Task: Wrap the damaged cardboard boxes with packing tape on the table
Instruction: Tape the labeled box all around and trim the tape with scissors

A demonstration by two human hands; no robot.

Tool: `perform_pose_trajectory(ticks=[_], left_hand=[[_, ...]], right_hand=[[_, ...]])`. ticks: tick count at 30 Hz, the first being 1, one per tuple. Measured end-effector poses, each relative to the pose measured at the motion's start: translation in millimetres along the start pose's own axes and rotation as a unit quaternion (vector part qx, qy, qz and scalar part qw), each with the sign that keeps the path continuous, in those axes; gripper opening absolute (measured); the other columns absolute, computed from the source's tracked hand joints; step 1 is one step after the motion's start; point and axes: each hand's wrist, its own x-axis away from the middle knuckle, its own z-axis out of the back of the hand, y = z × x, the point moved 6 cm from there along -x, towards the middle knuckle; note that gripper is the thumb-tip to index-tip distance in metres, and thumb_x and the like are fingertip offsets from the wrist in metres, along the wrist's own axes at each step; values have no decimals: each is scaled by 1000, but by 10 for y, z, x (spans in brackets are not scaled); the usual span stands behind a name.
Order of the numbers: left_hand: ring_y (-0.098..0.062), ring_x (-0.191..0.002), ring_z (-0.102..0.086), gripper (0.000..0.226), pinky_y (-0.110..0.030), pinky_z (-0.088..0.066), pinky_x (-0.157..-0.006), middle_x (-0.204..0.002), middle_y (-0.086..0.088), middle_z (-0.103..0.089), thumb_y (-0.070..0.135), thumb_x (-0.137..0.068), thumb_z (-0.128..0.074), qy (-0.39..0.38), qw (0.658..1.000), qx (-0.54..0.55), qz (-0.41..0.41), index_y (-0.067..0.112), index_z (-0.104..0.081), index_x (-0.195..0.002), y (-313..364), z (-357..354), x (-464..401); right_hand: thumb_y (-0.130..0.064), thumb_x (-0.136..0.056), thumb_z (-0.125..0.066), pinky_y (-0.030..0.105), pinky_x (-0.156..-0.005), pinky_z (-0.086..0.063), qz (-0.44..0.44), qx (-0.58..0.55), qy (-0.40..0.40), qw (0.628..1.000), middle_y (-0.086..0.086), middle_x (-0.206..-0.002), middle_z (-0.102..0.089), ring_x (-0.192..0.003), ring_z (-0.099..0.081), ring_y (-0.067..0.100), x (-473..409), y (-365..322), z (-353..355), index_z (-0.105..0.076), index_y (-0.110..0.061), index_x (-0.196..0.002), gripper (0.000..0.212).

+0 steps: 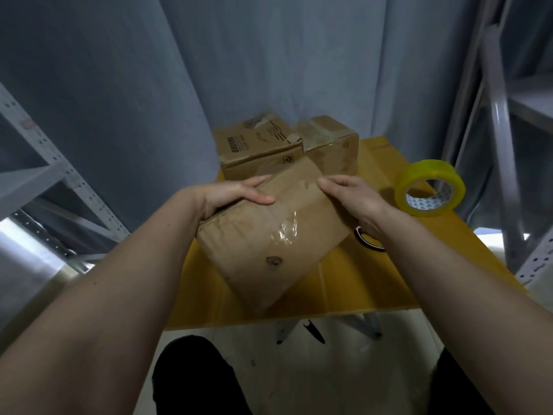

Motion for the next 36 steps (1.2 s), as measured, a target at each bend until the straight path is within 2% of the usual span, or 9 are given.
perform_pose_trajectory(ticks=[5, 9, 12, 15, 21, 25, 28, 31, 36], left_hand=[[-24, -88, -72, 68, -34, -56, -76, -103, -9, -73, 49, -72, -71, 65, 992, 98, 48, 14, -58, -129, -330, 143, -110], [-27, -91, -69, 64, -38, -51, -91, -101, -11, -73, 57, -71, -65, 79, 987, 120, 70, 12, -64, -117, -492, 96, -208], [-27, -113, -61, 58, -34, -44, -96, -123, -7, -66, 59, -91, -50, 128, 987, -11, 93, 17, -58, -130, -469, 97, -219], [-25, -146, -23, 56, -31, -20, -113, -160, -4, -23, 48, -104, -26, 218, 943, -249, 41, 24, -22, -154, -319, 80, -301], [-25, -150, -3, 59, -39, -7, -120, -164, 3, 8, 62, -99, -19, 191, 918, -348, -7, 43, -3, -153, -310, -66, -476], [-25, -148, -12, 60, -39, -12, -118, -163, -1, -13, 60, -97, -34, 257, 904, -337, -44, 37, -26, -152, -227, -83, -349], [-20, -120, -47, 19, -26, -36, -95, -118, 1, -57, 35, -93, -61, 411, 842, -307, -167, 24, -70, -106, -42, -105, -33], [-11, -94, -56, 14, -17, -37, -71, -90, 14, -57, 26, -89, -68, 321, 908, -213, -162, 31, -65, -76, -146, -162, 97], [-15, -117, -45, 14, -34, -39, -101, -116, 3, -51, 33, -74, -79, 259, 935, -205, -130, 35, -66, -78, -212, -309, 203]], right_hand=[[-39, -97, -53, 24, -73, -44, 11, 79, 82, 993, 4, -124, -58, -102, -55, 17, -59, 63, 133, -56, -13, -127, 40], [-42, -89, -64, 43, -102, -46, -48, 28, 36, 998, 3, -144, -42, -126, -47, 26, -121, 279, -31, -21, -21, -151, 78], [-37, -93, -59, 47, -111, -37, -34, 30, 42, 998, 4, -152, -33, -135, -40, 27, -207, 309, -128, -16, -28, -153, 74], [-33, -98, -51, 49, -112, -34, -29, 2, 48, 998, 3, -154, -30, -137, -36, 27, -270, 329, -222, -23, -36, -150, 59], [-31, -101, -45, 46, -113, -35, -23, -5, 57, 998, 4, -154, -31, -137, -37, 26, -266, 330, -265, -29, -35, -149, 50], [-28, -98, -53, 45, -111, -36, 1, 96, 65, 993, 7, -147, -37, -134, -38, 28, -204, 213, -264, -46, -28, -140, 43], [-28, -83, -72, 43, -106, -40, 114, 230, 79, 963, 0, -121, -46, -124, -44, 25, -70, -66, -283, -67, -31, -98, 15], [-35, -71, -82, 39, -98, -42, 148, 322, -42, 934, -5, -106, -47, -116, -42, 20, 27, -241, -421, -66, -36, -87, 22], [-38, -72, -79, 40, -104, -32, 133, 381, -117, 907, -6, -112, -49, -123, -32, 20, 32, -301, -590, -69, -32, -88, 20]])
